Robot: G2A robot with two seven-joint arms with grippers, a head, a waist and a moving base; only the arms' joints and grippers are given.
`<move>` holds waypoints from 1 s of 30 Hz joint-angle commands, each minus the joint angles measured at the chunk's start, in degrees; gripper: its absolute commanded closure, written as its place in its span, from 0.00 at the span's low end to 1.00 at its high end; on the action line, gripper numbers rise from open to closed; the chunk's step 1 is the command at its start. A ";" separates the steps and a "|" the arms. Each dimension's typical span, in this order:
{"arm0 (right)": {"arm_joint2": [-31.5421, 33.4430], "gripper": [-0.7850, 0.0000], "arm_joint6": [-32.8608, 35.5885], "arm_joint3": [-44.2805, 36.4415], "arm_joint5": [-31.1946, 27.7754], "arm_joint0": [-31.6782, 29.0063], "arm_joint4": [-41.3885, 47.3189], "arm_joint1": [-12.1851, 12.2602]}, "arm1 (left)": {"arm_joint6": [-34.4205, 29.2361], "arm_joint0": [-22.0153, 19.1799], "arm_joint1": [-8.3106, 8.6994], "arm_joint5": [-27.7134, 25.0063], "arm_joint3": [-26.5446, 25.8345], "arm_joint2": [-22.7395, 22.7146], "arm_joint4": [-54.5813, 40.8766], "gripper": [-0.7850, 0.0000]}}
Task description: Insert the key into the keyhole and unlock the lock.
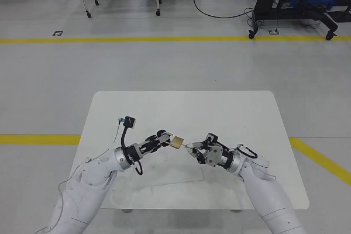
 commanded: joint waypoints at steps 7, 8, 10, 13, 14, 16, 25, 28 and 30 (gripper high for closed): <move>5.50 0.00 -0.94 -5.13 -9.05 -4.12 -3.52 1.35 | 0.01 -0.72 0.07 4.07 0.47 0.24 0.76 1.00; 5.50 0.00 -0.94 -5.13 -9.05 -4.12 -3.52 1.35 | -0.63 -0.97 0.11 5.48 0.54 0.48 1.46 1.00; 5.50 0.00 -0.94 -5.13 -9.05 -4.12 -3.52 1.35 | -1.54 -1.42 0.28 8.08 -0.25 1.04 5.28 1.00; 5.50 0.00 -0.94 -5.13 -9.05 -4.12 -3.52 1.35 | -2.74 -0.36 0.91 10.46 -4.28 2.28 17.25 1.00; 5.50 0.00 -0.94 -5.13 -9.05 -4.12 -3.52 1.35 | -3.41 0.47 1.17 11.59 -5.98 2.80 21.61 1.00; 5.50 0.00 -0.94 -5.13 -9.05 -4.12 -3.52 1.35 | -4.12 2.08 1.73 14.04 -9.41 3.16 30.27 1.00; 5.50 0.00 -0.94 -5.13 -9.05 -4.12 -3.52 1.35 | 1.38 8.26 2.24 26.87 -15.04 3.60 44.22 0.92; 5.50 0.00 -0.94 -5.13 -9.05 -4.12 -3.52 1.35 | 0.37 8.17 2.11 28.83 -15.13 4.15 44.14 0.00; 5.50 0.00 -0.94 -5.13 -9.05 -4.12 -3.52 1.35 | -0.40 8.17 2.16 29.85 -15.51 3.89 44.43 0.00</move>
